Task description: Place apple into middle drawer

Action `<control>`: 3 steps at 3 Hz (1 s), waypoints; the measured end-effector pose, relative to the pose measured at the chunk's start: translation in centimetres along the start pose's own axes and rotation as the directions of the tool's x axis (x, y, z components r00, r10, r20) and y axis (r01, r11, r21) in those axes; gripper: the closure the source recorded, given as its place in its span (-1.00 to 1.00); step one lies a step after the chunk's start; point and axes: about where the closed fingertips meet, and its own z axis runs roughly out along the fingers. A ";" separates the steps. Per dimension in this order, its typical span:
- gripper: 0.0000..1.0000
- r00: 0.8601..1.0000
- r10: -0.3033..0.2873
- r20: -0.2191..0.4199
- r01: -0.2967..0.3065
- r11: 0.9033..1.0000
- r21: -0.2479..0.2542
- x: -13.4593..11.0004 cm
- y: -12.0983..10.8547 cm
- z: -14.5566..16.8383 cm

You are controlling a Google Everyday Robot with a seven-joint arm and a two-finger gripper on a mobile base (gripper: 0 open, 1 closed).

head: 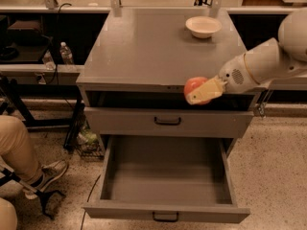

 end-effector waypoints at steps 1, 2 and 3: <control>1.00 0.998 0.054 -0.015 -0.054 0.998 -0.008 3.4 0.7 0.8; 1.00 0.995 0.097 -0.038 -0.097 0.995 -0.017 6.8 1.0 2.7; 1.00 0.990 0.132 -0.047 -0.133 0.990 -0.039 10.1 0.4 5.7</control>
Offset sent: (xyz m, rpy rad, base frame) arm -0.0641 -0.0125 -0.1035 0.0146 0.1503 -0.0770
